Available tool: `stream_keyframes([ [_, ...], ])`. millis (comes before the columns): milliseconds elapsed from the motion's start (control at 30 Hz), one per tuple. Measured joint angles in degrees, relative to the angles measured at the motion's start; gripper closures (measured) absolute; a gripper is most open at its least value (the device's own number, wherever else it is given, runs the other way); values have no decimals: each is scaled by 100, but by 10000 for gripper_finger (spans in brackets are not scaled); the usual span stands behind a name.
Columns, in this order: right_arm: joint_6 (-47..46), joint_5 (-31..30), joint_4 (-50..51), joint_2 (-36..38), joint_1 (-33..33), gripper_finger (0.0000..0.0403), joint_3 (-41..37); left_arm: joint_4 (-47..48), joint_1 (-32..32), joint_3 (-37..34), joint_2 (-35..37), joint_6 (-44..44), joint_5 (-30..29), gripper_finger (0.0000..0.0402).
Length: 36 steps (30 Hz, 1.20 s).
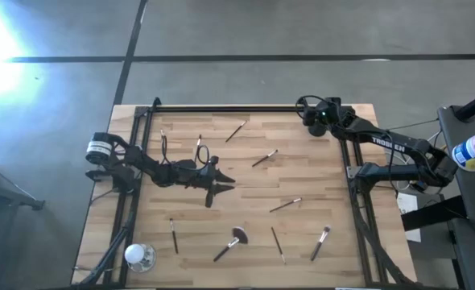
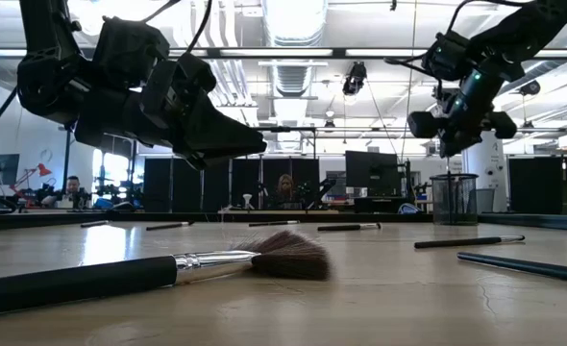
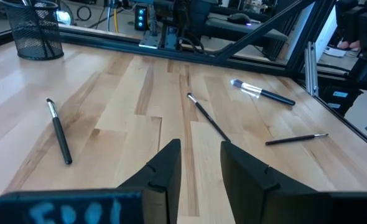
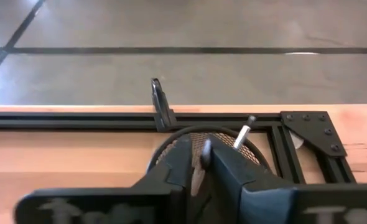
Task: Put items in baskets/containers
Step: Put the eyeshadow brush into the pen holder
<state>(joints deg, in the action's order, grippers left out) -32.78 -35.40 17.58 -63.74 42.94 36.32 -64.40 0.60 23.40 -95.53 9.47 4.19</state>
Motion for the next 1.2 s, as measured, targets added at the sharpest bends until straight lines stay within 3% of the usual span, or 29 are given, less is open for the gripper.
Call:
stream_keyframes([
  [300, 119, -18, 107, 204, 2, 275, 0, 13, 0, 0, 0, -2, 0, 296],
  [467, 357, -63, 182, 529, 2, 259, 0, 17, 1, 0, 0, -3, 0, 296],
  [733, 819, -25, 349, 991, -5, 305, 2, 17, 0, 0, 0, -7, -20, 296],
  [867, 1207, 771, 542, 1194, -123, 355, 2, 19, 0, 0, 0, -14, -21, 296],
  [1000, 1330, 1090, 907, 1325, -784, 390, -28, 49, 0, 0, 0, -66, -22, 296],
  [1200, 1027, 800, 830, 1301, -2744, 392, -377, 257, 0, 0, 0, -59, -22, 296],
])
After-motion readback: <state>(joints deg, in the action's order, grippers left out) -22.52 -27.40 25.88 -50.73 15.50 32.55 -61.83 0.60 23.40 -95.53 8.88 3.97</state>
